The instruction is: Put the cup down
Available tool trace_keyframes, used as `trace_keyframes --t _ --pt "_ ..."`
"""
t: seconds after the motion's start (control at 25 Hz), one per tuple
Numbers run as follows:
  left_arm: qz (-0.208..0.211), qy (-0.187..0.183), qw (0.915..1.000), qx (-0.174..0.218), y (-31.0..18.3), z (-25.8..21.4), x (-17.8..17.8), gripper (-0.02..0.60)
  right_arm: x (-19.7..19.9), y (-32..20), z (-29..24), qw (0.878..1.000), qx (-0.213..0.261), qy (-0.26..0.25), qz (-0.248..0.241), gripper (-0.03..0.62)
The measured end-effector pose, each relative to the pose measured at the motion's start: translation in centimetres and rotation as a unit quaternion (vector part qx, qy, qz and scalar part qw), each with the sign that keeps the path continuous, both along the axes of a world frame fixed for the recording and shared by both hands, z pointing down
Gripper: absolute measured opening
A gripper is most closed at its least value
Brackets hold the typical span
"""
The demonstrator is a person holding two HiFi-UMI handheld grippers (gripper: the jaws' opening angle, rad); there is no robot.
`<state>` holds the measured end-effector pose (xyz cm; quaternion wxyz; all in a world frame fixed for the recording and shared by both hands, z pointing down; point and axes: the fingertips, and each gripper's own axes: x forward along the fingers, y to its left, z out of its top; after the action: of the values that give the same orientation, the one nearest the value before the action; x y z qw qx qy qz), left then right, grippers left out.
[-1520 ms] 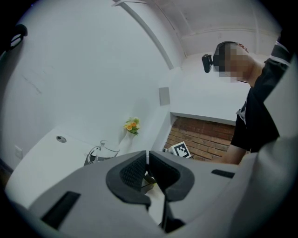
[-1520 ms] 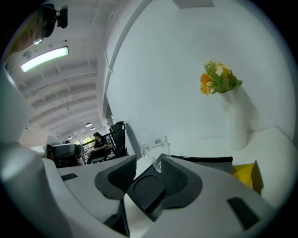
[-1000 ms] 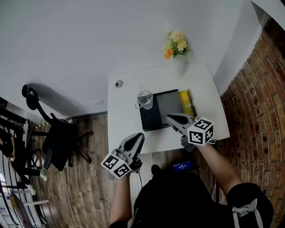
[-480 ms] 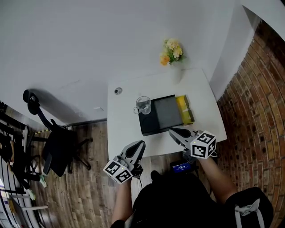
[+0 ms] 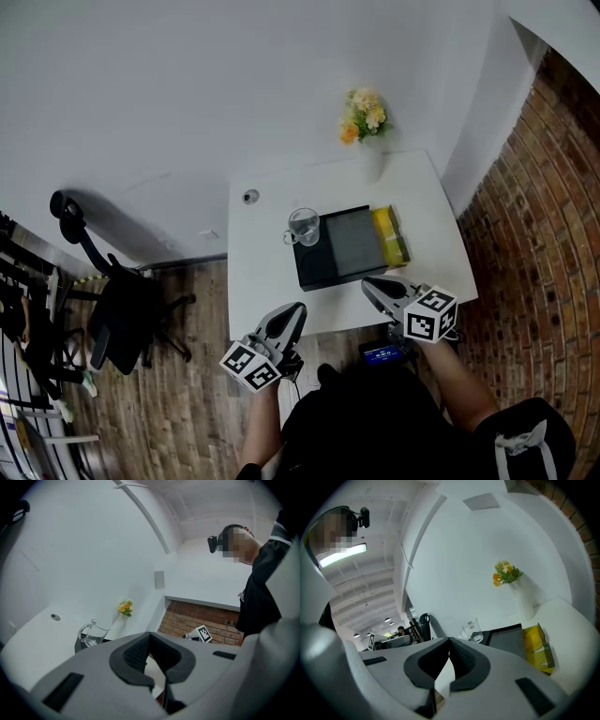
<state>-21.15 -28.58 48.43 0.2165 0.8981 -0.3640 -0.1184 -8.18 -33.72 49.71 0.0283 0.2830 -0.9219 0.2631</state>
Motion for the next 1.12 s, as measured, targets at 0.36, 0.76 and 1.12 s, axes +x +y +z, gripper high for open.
trace_keyframes --t 0.36,0.76,1.12 --pt "0.009 0.002 1.0 0.001 -0.55 -0.17 0.58 0.008 -0.73 -0.61 0.23 0.999 0.025 0.029 -0.003 0.013" --pt "0.008 0.0 1.0 -0.001 -0.68 -0.08 0.57 0.008 -0.73 -0.84 0.4 0.999 0.025 0.028 -0.002 0.013" --pt "0.004 0.0 1.0 -0.005 -0.69 0.16 0.41 0.008 -0.91 -0.82 0.68 0.998 0.041 0.046 -0.004 0.014"
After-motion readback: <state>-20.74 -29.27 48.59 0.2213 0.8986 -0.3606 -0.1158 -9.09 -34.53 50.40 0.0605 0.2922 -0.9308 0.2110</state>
